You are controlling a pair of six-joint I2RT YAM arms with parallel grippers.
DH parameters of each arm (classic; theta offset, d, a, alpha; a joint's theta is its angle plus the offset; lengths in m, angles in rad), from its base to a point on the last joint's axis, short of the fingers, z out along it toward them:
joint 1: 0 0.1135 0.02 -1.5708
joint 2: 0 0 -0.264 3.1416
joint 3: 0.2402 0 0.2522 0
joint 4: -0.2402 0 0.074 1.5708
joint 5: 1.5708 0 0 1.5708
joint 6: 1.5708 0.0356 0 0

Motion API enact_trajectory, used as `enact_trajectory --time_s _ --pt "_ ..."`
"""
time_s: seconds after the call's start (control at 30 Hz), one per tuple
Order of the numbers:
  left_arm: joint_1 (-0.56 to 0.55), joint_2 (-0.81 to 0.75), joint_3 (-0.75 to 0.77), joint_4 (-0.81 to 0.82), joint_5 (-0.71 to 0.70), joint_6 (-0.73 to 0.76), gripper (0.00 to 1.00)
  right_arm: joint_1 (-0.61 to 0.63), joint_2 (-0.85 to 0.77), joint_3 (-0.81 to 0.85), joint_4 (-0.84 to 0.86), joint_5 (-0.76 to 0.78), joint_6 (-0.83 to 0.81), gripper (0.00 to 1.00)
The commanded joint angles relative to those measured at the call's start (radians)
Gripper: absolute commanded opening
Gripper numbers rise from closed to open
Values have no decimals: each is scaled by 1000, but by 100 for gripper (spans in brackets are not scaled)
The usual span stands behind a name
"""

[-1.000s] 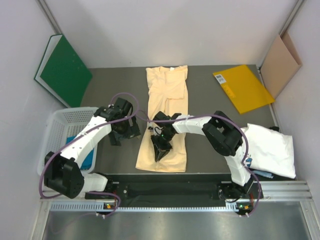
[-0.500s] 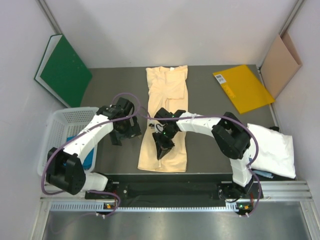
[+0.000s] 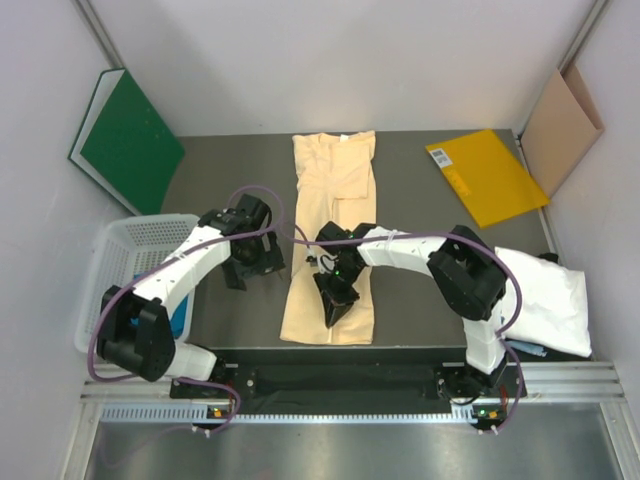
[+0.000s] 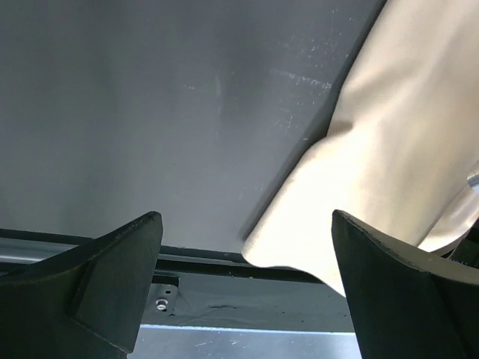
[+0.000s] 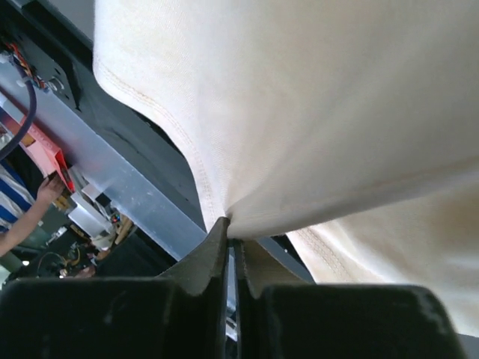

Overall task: Fold and stack the t-shirts
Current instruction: Fold the tshirt

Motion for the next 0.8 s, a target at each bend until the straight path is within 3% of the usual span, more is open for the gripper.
enact_trajectory --time_s 0.0,0.07,0.1,0.17,0.2,0.33,0.47,0.63,0.77 --pt "2 17 10 40 28 -4 99 -10 -48 18 -49 11 -30 29" --pt "1 11 1 66 76 -1 99 -17 -76 36 -74 74 -39 48" --pt "-2 5 -22 86 98 -1 99 -22 -129 38 -81 141 -39 63" --pt "-5 -27 -60 156 171 -9 99 -57 -198 21 -72 192 -16 72" --pt "-7 -43 -109 182 196 -15 99 -77 -270 -14 -65 220 -8 82" --pt "-8 -92 -267 337 342 -73 99 -218 -416 -169 -11 234 32 100" --pt "-13 -92 -404 439 428 -118 95 -301 -466 -354 29 208 18 100" --pt "-28 -64 -435 466 443 -138 90 -316 -435 -494 144 62 82 78" --pt "-31 -37 -442 468 440 -144 83 -316 -409 -568 224 -2 153 70"
